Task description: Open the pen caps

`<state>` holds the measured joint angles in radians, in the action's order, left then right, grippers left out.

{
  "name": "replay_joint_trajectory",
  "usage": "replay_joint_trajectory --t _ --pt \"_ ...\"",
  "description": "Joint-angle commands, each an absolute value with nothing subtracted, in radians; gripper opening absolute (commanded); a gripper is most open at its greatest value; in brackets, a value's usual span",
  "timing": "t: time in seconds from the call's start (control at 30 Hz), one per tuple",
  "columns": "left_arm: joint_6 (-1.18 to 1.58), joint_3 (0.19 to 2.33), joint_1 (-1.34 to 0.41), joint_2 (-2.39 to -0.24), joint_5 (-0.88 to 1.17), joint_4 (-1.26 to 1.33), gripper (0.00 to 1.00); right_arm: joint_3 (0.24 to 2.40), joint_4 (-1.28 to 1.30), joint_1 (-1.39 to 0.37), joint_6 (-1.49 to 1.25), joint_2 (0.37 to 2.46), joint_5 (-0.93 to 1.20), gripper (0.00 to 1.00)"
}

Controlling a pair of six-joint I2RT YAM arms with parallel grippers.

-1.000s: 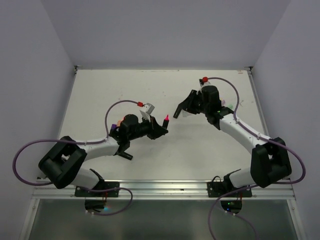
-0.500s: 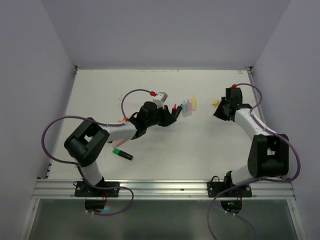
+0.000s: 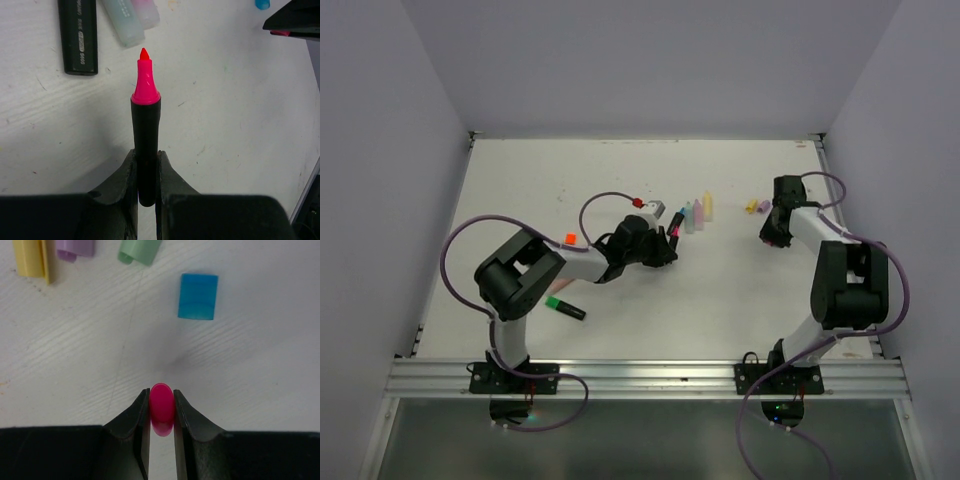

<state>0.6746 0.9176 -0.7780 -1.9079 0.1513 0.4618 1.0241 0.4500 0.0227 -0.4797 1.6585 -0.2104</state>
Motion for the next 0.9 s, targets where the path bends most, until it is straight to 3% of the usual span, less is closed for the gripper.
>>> replay_joint_trajectory --t 0.0,0.2,0.47,0.67,0.87 --pt "0.620 0.926 -0.733 -1.839 0.094 0.471 0.00 1.037 0.453 0.077 -0.472 1.637 -0.293 0.00" --pt "0.561 0.980 -0.663 -1.838 0.011 0.378 0.00 1.029 0.462 0.158 -0.471 1.643 -0.319 0.00" --pt "0.531 1.127 -0.586 -1.982 0.044 0.314 0.01 1.088 0.456 0.206 -0.454 1.744 -0.301 0.02" --pt "0.537 1.223 -0.577 -2.069 0.097 0.298 0.13 1.117 0.437 0.209 -0.468 1.796 -0.262 0.13" --pt "0.538 1.243 -0.578 -2.089 0.133 0.301 0.27 1.115 0.419 0.209 -0.463 1.784 -0.242 0.31"
